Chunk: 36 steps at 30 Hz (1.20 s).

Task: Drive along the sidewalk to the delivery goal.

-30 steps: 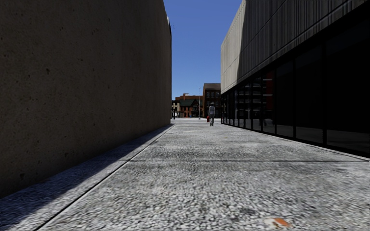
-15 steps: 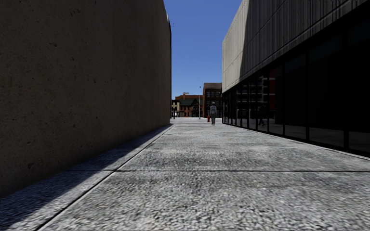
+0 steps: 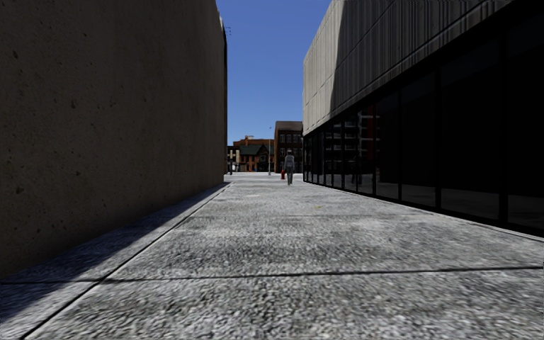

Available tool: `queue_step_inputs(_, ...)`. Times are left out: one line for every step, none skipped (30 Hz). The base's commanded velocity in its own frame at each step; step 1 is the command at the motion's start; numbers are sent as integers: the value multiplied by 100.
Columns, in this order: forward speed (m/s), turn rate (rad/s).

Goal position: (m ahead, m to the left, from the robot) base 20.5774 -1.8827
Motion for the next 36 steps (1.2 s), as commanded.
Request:
queue_step_inputs(116, 0)
queue_step_inputs(116, 0)
queue_step_inputs(116, 0)
queue_step_inputs(115, 0)
queue_step_inputs(115, 0)
queue_step_inputs(115, 0)
queue_step_inputs(115, 0)
queue_step_inputs(115, 0)
queue_step_inputs(115, 0)
queue_step_inputs(115, 0)
queue_step_inputs(115, 0)
queue_step_inputs(115, -81)
queue_step_inputs(115, -120)
queue_step_inputs(114, -120)
queue_step_inputs(114, -120)
queue_step_inputs(113, -119)
queue_step_inputs(113, -42)
queue_step_inputs(113, -17)
queue_step_inputs(113, -6)
queue_step_inputs(113, -6)
queue_step_inputs(113, -3)
queue_step_inputs(113, -2)
queue_step_inputs(113, -1)
queue_step_inputs(113, 0)
queue_step_inputs(113, 0)
queue_step_inputs(113, 0)
queue_step_inputs(113, 0)
queue_step_inputs(112, 0)
queue_step_inputs(112, 0)
queue_step_inputs(111, 0)
queue_step_inputs(111, 0)
queue_step_inputs(111, 0)
queue_step_inputs(111, 0)
queue_step_inputs(111, 0)
queue_step_inputs(111, 0)
queue_step_inputs(111, 0)
